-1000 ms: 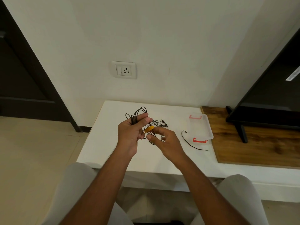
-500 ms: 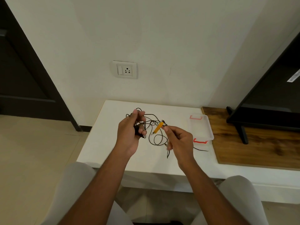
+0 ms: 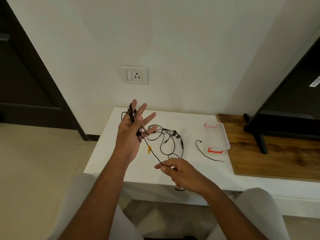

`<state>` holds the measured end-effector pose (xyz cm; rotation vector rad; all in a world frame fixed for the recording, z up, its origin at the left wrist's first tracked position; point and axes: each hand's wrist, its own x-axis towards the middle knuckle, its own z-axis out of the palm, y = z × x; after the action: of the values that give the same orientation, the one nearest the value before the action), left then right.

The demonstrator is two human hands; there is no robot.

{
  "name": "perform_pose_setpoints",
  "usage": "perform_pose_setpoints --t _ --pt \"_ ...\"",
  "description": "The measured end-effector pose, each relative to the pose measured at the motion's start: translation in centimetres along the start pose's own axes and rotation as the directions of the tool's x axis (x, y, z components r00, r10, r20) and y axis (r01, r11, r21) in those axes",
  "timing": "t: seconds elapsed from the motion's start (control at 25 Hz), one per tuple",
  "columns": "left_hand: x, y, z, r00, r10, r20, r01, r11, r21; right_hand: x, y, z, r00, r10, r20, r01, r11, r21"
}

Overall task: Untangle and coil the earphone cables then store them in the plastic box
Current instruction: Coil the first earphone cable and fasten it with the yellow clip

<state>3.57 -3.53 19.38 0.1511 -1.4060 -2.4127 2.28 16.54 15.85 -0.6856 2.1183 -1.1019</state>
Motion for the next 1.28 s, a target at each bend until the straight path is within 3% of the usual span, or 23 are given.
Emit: perform_pose_setpoints --t 0.12,0.24,0.36,0.44,0.72,0.84,0.92,1.0,1.12,1.28 --pt "0.0 -0.7 -1.0 1.0 -0.003 0.006 0.001 0.961 0.276 -2.1 -1.4 0.1 0.997 -0.07 0.015 0.071 0.986 -0.15" --pt "-0.1 -1.3 -1.3 0.998 -0.02 0.063 -0.01 0.901 0.434 -3.4 -3.9 -0.8 0.974 -0.197 -0.11 0.16 0.948 -0.275" --pt "-0.6 -1.3 -0.4 0.993 -0.068 0.099 0.011 0.872 0.489 -3.2 -6.7 -3.3 0.896 -0.341 -0.285 0.149 0.834 -0.531" --pt "-1.0 -1.3 0.5 0.986 -0.128 0.108 0.068 0.895 0.441 -2.5 -8.3 -5.3 0.835 -0.421 -0.355 0.154 0.798 -0.583" --pt "-1.7 -0.4 2.6 0.924 -0.239 0.299 0.176 0.959 0.221 2.7 -8.8 -10.1 0.788 -0.392 -0.475 0.19 0.888 -0.418" --pt "-1.9 0.1 2.5 0.866 -0.293 0.404 0.221 0.951 0.214 5.3 -6.4 -10.1 0.785 -0.313 -0.534 0.312 0.945 -0.096" --pt "-2.0 0.2 2.4 0.834 -0.312 0.456 0.256 0.95 0.18 6.3 -4.7 -9.1 0.805 -0.193 -0.561 0.325 0.935 0.145" --pt "-2.1 0.4 2.5 0.847 -0.285 0.449 0.27 0.958 0.099 6.9 -2.9 -7.9 0.813 -0.113 -0.571 0.305 0.918 0.253" --pt "-1.8 0.9 2.3 0.919 -0.187 0.346 0.198 0.98 0.003 6.8 -0.3 -5.4 0.876 -0.123 -0.467 0.24 0.95 0.201" --pt "-1.1 2.0 1.3 0.969 -0.078 0.236 0.112 0.985 -0.135 4.5 2.9 -2.3 0.986 -0.11 -0.122 0.111 0.994 0.004"
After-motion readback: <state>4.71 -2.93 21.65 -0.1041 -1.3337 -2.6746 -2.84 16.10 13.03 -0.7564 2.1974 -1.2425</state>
